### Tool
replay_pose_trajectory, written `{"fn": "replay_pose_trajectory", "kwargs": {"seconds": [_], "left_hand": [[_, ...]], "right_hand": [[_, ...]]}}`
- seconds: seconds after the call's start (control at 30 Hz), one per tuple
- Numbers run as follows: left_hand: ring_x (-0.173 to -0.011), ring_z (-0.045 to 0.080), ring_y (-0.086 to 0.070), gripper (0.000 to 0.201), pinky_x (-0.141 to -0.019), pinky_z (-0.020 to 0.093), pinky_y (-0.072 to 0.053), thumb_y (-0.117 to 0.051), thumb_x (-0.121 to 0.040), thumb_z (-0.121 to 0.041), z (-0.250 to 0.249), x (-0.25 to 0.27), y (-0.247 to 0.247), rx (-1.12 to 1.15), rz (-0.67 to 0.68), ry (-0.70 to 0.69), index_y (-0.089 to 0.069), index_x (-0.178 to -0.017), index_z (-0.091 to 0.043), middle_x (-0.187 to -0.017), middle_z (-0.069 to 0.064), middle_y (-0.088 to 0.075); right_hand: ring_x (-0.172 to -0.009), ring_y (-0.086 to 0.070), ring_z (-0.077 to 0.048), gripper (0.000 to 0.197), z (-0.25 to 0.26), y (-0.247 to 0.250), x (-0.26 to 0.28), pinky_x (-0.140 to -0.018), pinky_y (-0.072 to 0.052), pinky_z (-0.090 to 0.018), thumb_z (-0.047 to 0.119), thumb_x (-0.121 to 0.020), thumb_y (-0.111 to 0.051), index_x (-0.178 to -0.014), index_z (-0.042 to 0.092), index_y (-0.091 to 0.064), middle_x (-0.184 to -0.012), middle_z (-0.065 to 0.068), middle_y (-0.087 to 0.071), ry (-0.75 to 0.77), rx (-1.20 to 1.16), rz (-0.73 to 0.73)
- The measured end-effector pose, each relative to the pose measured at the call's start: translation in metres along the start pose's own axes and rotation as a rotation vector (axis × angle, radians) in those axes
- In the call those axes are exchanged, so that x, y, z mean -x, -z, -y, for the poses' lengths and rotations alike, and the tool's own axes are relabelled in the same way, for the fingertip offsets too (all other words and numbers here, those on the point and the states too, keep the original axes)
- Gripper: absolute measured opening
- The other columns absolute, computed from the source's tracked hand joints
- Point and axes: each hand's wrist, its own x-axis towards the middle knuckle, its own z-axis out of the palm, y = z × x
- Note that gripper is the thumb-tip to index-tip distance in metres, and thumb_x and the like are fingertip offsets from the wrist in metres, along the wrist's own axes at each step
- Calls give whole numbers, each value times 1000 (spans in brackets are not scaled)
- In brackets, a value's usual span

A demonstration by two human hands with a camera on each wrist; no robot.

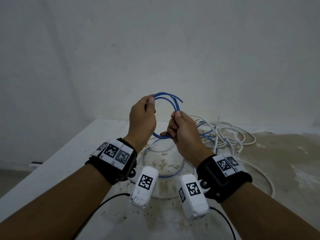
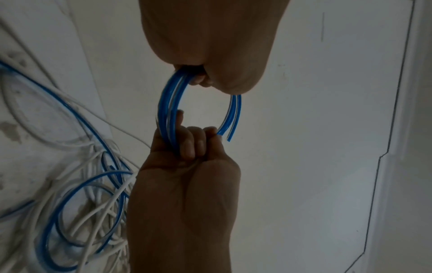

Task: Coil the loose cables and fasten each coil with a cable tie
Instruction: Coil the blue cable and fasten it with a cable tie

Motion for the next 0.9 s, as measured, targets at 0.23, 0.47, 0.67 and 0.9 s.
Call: {"fn": "replay_pose_trajectory", "kwargs": {"seconds": [0.23, 0.47, 0.67, 0.9], "left_hand": [[-57, -1, -51, 30, -69, 29, -43, -43, -104, -25, 6, -6, 13, -38, 82, -71, -63, -127, -24, -87, -8, -66], [-61, 0, -51, 22, -58, 10, -37, -50, -102, -27, 8, -7, 17, -225, 36, -234, -68, -92, -20, -69, -9, -59], [-82, -7, -62, 23, -73, 4, -42, -52, -101, -27, 8, -2, 16, -203, 115, -248, -70, -113, -23, -94, -15, -70], [-71, 3, -60, 20, -64, 11, -44, -55, -99, -24, 5, -6, 22, -246, 221, -267, -75, -100, -20, -79, -11, -68]], "right_hand": [[-49, -25, -14, 29, 6, 3, 4, -58, -53, -32, 20, -109, -32, -91, 8, -51, -60, 0, -26, -37, 43, 65], [-48, -24, -14, 45, 7, 2, 6, -54, -44, -31, 38, -108, -31, -100, 5, -61, -59, 0, -26, -99, -108, 4], [-46, -20, -12, 44, 6, 6, 3, -47, -35, -26, 38, -107, -38, -98, 6, -68, -55, 3, -23, -178, -146, -41], [-45, -18, -10, 36, 6, 18, 1, -44, -31, -23, 30, -104, -46, -103, 5, -72, -60, 2, -19, -253, -175, -25]]}}
